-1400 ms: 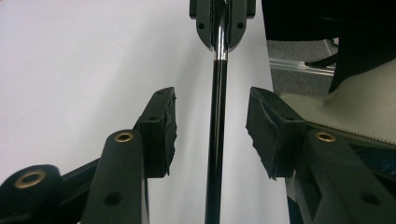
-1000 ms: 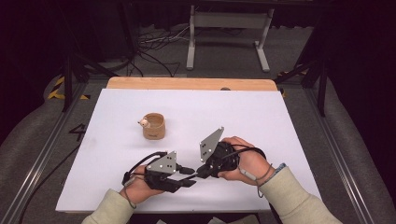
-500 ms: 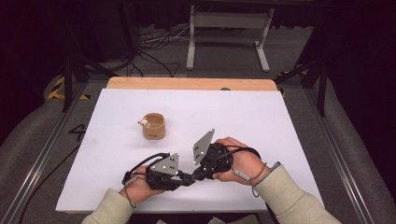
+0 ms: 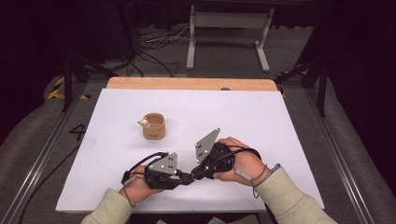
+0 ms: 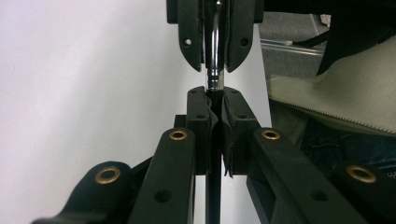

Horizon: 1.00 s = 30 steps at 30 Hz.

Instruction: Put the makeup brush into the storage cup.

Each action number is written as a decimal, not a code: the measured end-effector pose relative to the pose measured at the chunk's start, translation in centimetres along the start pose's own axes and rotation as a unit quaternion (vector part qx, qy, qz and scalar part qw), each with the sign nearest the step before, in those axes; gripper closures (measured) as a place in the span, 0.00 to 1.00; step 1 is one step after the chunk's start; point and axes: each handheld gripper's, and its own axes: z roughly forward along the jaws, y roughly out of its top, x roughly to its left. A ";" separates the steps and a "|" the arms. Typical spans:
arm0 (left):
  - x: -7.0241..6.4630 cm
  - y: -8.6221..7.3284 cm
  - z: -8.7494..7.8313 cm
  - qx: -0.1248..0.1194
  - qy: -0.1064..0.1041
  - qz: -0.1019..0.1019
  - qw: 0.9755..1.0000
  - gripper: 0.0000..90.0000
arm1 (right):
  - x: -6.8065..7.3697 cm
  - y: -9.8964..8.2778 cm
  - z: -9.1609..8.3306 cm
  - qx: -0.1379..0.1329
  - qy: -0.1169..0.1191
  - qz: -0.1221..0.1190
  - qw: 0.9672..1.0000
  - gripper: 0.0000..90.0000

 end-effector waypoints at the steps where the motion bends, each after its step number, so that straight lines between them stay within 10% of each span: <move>1: 0.0 0.0 0.0 0.002 0.001 0.000 1.000 0.93 | 0.0 0.0 0.0 -0.004 -0.002 0.001 1.000 0.82; 10: 0.1 -0.2 -0.4 -0.003 0.004 -0.004 1.000 0.93 | 0.5 -1.0 -1.3 -0.078 -0.061 0.002 0.995 0.41; 13: 0.3 -0.4 -0.6 -0.004 0.003 -0.004 1.000 0.93 | 0.4 -1.3 -1.7 -0.075 -0.062 0.052 0.994 0.28; 16: 0.4 -0.7 -1.0 -0.008 0.008 -0.011 1.000 0.93 | 0.7 -1.9 -2.5 -0.099 -0.089 0.053 0.990 0.26; 30: 1.2 -1.2 -3.5 -0.067 0.035 -0.030 0.997 0.93 | 0.8 -6.4 -4.6 -0.204 -0.181 0.107 0.956 0.05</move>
